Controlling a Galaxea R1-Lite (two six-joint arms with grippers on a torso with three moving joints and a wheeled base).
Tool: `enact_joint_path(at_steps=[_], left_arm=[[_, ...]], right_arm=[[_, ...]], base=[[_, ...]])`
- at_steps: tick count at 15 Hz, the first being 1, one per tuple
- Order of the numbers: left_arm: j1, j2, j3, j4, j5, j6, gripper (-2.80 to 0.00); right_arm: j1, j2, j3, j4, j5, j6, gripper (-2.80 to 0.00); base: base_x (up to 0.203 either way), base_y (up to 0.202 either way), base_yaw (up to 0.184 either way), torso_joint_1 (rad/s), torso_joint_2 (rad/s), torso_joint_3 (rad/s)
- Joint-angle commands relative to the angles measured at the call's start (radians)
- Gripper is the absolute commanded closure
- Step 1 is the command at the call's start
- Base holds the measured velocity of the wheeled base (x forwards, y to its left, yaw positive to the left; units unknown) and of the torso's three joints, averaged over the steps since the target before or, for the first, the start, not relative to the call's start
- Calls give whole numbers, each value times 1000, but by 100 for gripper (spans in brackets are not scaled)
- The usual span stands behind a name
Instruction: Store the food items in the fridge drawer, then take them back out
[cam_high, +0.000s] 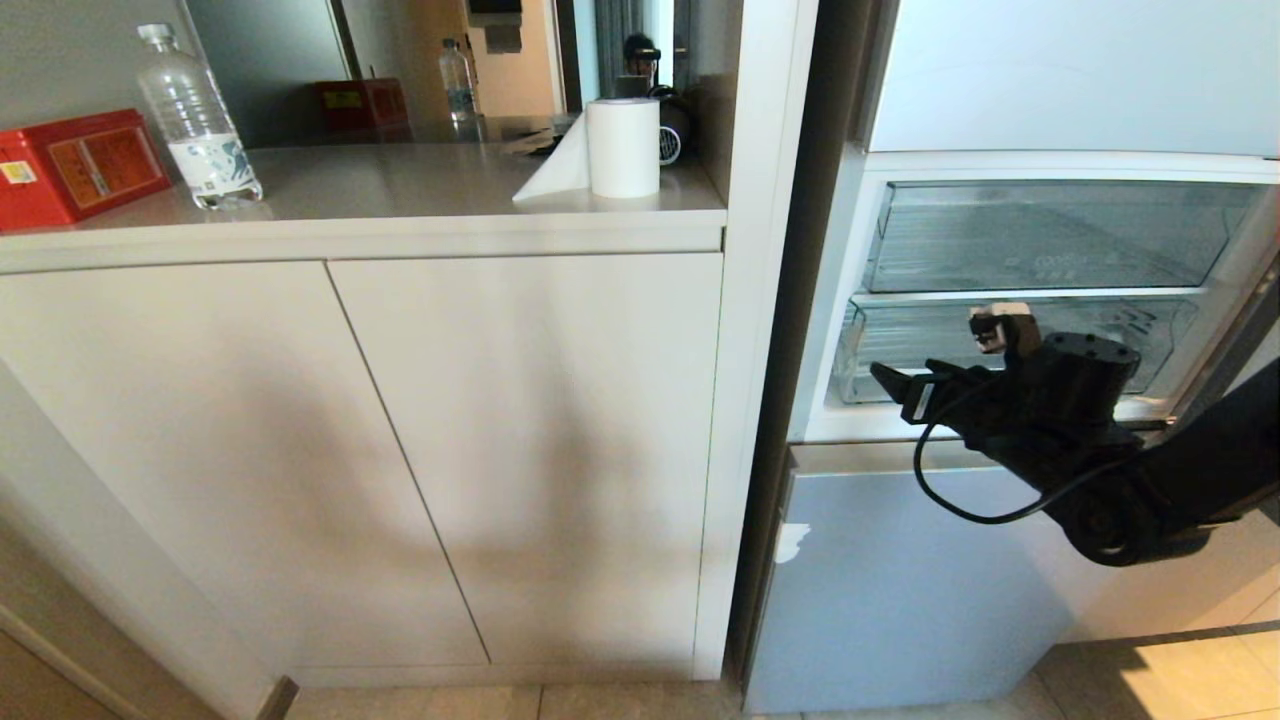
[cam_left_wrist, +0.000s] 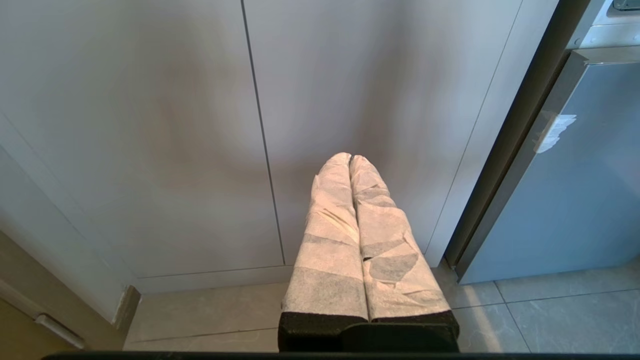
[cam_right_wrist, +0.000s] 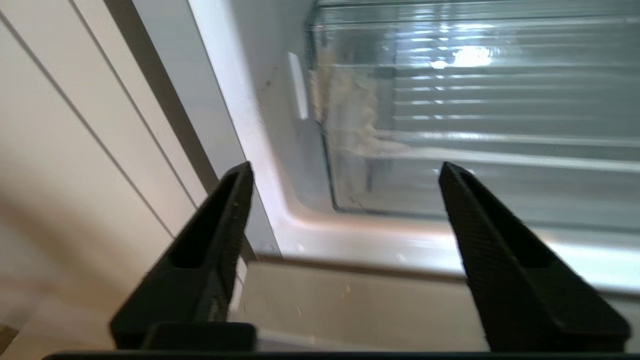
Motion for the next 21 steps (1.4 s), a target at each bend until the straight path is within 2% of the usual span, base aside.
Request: enact_joint_path(at_steps=[1,3,6,19,20,21], left_arm=[[0,0,0,0,0,0,0],[0,0,0,0,0,0,0],[0,0,0,0,0,0,0],[0,0,1,0,0,0,0],[0,0,1,0,0,0,0],[0,0,2,0,0,0,0]], right_arm=[[16,69,-59,-8,-21,-2,-280],[29,125,-145,-10,-97,-37,-280],[32,166,-231,-14,-172,-71,-280],[54,231,-365,-8,-172,-60,-280],[55,240,-376,-8,-173,-60,0],[55,247,-383,-8,-173,-60,0]], base=[[0,0,0,0,0,0],[0,0,0,0,0,0],[0,0,0,0,0,0],[0,0,0,0,0,0],[0,0,0,0,0,0],[0,0,0,0,0,0]])
